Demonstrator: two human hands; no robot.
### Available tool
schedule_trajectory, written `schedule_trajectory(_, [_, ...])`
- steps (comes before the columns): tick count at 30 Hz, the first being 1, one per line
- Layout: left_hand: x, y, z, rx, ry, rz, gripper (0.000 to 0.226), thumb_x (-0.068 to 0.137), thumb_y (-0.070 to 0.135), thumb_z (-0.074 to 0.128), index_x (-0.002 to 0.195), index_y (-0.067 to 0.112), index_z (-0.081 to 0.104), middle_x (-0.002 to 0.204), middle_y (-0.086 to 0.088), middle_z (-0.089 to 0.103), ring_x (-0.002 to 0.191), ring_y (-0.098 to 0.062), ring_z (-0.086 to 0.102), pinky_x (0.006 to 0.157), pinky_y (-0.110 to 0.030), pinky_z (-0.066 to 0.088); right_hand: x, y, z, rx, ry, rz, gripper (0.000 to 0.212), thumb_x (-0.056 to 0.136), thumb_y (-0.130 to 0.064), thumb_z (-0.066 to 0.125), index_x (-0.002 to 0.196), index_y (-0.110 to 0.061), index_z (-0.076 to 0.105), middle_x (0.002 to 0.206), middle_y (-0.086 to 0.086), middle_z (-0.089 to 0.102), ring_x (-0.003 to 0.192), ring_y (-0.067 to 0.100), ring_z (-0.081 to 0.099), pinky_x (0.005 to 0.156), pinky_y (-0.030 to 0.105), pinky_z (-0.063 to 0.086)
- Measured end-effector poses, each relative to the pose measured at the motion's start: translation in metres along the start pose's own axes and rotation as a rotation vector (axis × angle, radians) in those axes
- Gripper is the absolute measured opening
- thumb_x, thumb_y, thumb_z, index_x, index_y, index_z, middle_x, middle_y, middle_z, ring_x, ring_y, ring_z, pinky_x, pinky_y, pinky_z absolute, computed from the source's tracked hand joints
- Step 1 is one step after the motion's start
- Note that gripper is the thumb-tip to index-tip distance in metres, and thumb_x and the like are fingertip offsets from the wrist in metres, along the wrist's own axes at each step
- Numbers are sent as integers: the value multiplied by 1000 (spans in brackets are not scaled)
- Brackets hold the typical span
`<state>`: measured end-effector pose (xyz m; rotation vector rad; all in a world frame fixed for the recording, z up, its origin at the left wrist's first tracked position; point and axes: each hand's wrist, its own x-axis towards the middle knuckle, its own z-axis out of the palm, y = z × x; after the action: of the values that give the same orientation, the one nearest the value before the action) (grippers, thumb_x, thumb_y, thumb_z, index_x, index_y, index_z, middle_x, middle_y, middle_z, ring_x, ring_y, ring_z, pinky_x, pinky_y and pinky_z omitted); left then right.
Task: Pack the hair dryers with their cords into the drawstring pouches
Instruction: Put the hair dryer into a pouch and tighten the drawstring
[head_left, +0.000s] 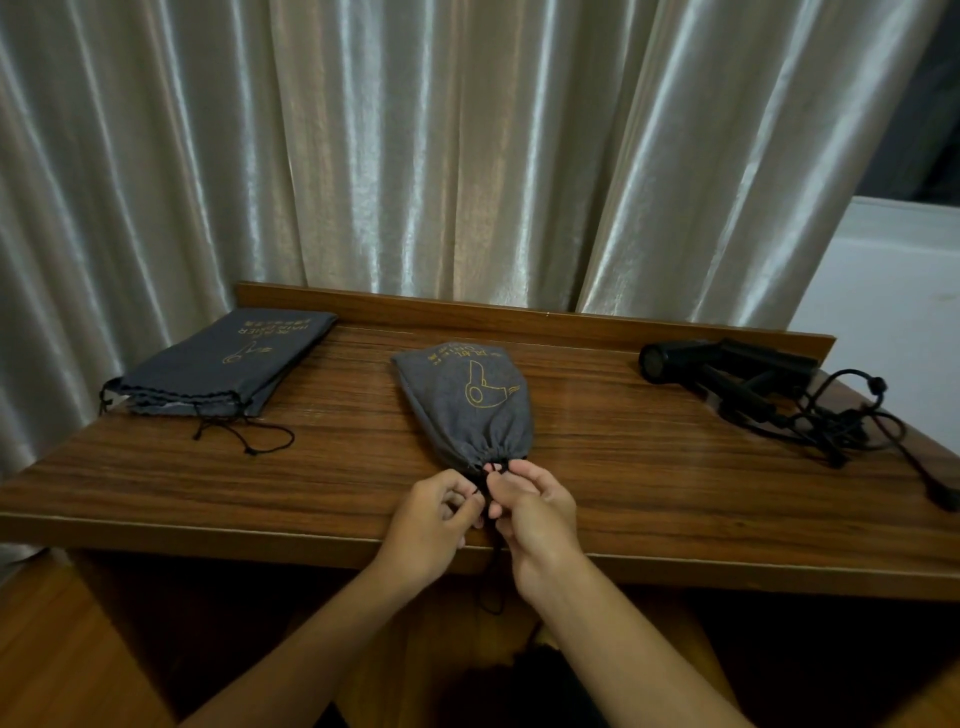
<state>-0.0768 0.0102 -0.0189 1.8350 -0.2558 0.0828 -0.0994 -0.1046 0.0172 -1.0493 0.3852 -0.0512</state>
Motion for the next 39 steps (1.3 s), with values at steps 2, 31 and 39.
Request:
schedule_trajectory(2, [0,-1,0,7,3,2,13,94,9,60,82,6,63,63,1,63,40,-6,47,41,-16,33,-1,2,3,-65,5,-79,18,90,10,60,101,-3,62,93,11,73,41,6,49,45,19,46])
schedule_trajectory(31, [2,-6,3,29,40,30,14,91,11,64,77,7,61,63,-4,65,40,-7,49,42,-17,34,4,14,0,-305,50,-245,22,85,6,69,99,-11,72,85,7,76,63,11,67,55,19,50])
schedule_trajectory(39, [2,-4,4,24,41,29,17,91,9,64,74,11,60,62,-2,64,40,-6,48,43,-17,35,3,11,-1,-305,77,-209,19,83,4,71,91,-12,75,77,6,76,56,5,65,57,17,52])
